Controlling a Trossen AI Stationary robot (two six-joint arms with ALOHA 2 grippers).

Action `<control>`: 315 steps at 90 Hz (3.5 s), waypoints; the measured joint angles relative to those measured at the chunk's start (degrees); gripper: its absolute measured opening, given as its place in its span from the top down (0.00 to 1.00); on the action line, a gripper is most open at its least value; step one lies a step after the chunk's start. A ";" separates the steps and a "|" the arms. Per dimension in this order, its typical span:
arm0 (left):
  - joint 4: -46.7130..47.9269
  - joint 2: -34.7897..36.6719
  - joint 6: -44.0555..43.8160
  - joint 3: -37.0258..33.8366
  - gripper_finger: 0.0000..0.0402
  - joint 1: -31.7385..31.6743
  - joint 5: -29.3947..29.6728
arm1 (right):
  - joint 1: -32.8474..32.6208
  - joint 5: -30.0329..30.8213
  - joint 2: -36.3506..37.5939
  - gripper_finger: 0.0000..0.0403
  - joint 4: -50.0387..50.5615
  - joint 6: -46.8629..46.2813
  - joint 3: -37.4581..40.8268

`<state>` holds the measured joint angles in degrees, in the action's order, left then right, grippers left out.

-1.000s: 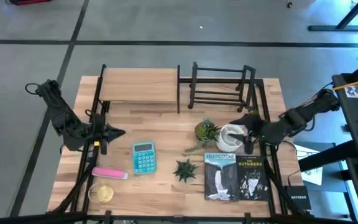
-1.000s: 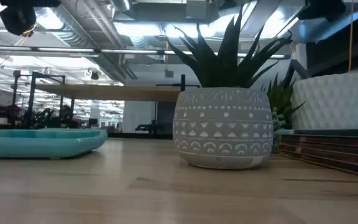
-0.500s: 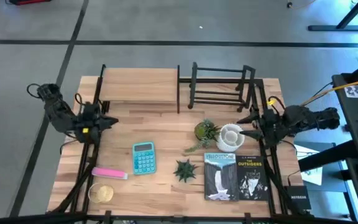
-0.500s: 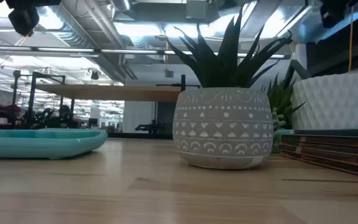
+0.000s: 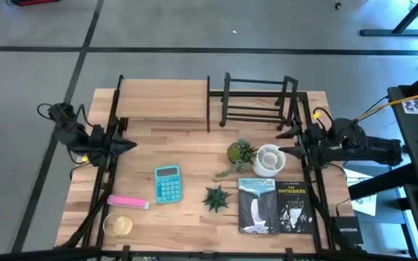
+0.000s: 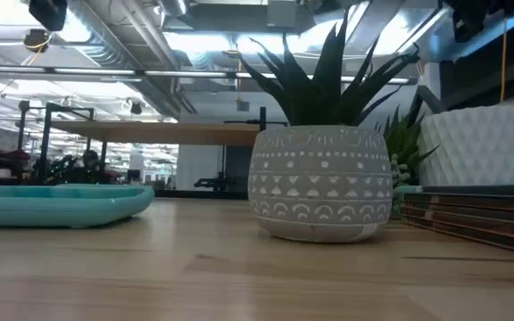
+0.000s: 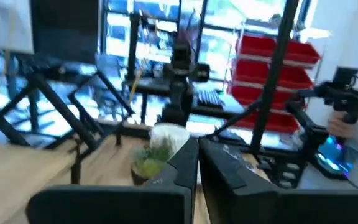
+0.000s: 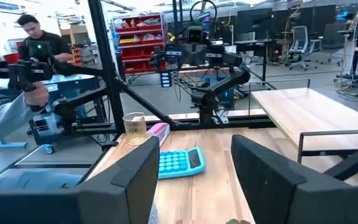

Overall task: Stock shelves
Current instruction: Return to Home Position

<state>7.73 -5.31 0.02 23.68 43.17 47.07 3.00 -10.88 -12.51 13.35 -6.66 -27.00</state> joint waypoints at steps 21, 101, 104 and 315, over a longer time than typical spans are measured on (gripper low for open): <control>-5.66 4.28 3.95 -3.70 1.00 -6.62 -7.73 | 4.15 -3.32 -0.08 0.54 0.30 -2.79 0.01; -4.99 5.10 -6.40 -12.77 1.00 -39.76 -40.57 | 4.64 -12.79 0.05 0.54 -18.30 -9.64 18.10; -4.10 5.02 -5.92 -12.77 1.00 -40.09 -40.77 | 4.64 -12.87 0.07 0.54 -19.77 -9.64 19.08; -9.55 4.96 -2.99 -23.15 1.00 -41.51 -38.99 | 2.32 19.80 3.14 0.54 -15.69 3.94 26.53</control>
<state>-1.83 -0.34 -2.98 0.54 1.65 8.08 5.32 8.93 -9.37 -2.34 -2.72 -0.47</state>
